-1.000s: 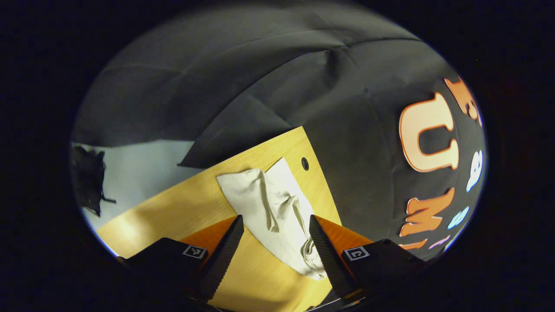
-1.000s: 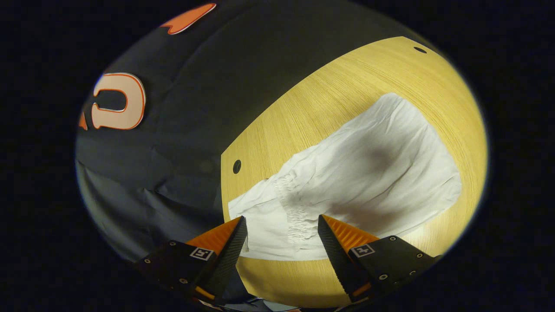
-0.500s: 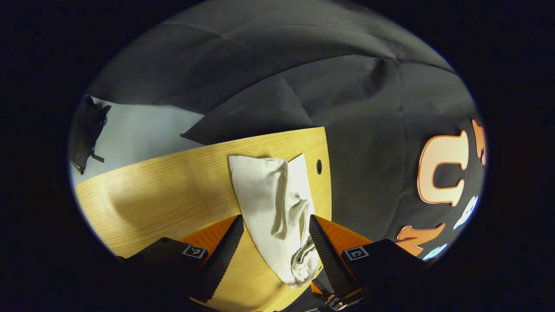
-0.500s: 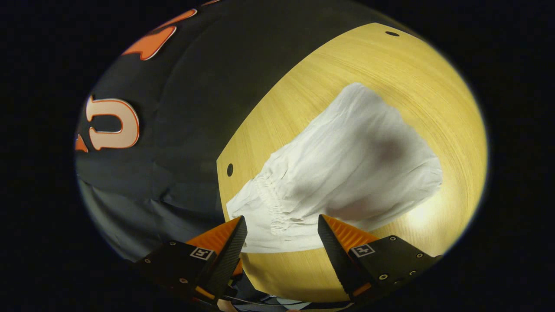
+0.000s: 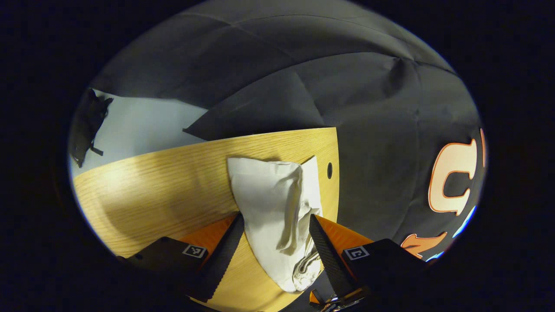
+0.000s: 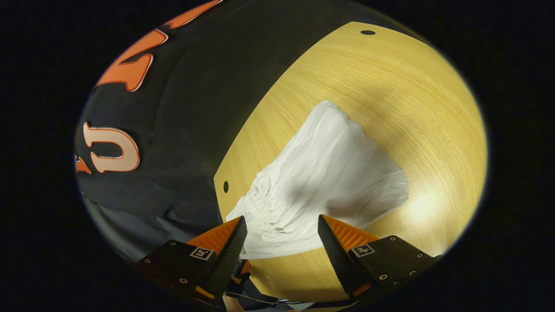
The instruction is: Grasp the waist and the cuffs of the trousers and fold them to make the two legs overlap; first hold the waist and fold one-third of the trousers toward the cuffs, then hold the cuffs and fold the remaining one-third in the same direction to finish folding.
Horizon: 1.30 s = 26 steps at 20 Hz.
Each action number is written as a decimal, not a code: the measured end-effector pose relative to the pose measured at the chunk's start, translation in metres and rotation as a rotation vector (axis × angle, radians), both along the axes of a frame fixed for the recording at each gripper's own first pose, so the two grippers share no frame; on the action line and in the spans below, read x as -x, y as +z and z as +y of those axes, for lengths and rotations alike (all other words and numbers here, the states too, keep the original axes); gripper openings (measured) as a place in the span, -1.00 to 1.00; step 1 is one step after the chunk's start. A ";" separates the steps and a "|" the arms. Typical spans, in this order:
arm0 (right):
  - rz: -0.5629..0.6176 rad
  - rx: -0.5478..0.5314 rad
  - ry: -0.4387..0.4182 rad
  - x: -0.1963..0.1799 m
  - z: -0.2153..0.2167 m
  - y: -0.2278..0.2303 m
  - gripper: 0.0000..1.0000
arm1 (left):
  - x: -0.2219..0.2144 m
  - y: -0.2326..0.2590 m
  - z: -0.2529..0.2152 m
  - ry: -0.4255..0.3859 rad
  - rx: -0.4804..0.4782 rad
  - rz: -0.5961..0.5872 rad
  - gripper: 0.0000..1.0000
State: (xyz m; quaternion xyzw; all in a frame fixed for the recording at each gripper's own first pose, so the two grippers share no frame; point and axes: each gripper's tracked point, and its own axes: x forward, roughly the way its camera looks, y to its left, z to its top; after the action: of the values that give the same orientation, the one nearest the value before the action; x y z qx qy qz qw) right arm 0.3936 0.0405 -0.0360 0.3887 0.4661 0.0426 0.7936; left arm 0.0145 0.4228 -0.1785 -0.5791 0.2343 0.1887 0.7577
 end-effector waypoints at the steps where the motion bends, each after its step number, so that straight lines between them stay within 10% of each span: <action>1: 0.002 -0.001 -0.003 0.000 -0.002 0.000 0.97 | -0.006 0.000 -0.001 0.001 -0.007 -0.009 0.97; 7: 0.017 -0.018 -0.016 -0.003 -0.010 -0.002 0.97 | -0.046 -0.007 0.000 -0.015 -0.020 -0.008 0.91; 11: 0.018 -0.024 -0.039 -0.006 -0.024 -0.003 0.96 | -0.067 -0.024 -0.007 -0.064 -0.060 0.048 0.52; 13: 0.022 -0.024 -0.051 -0.006 -0.031 -0.005 0.97 | -0.076 -0.029 -0.009 -0.066 -0.059 0.065 -0.50; 17: 0.018 -0.022 -0.065 -0.010 -0.046 -0.006 0.96 | -0.078 -0.019 -0.012 -0.069 -0.094 0.075 -0.82; 26: -0.029 -0.012 -0.011 -0.012 -0.079 0.001 0.96 | -0.091 0.110 -0.079 -0.220 -0.377 -0.083 -0.87</action>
State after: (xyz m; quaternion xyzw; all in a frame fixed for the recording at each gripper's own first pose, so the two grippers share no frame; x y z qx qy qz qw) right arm 0.4055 -0.0389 -0.0346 0.3955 0.4523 0.0467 0.7980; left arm 0.1053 0.3434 -0.0688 -0.4055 0.2252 0.1215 0.8776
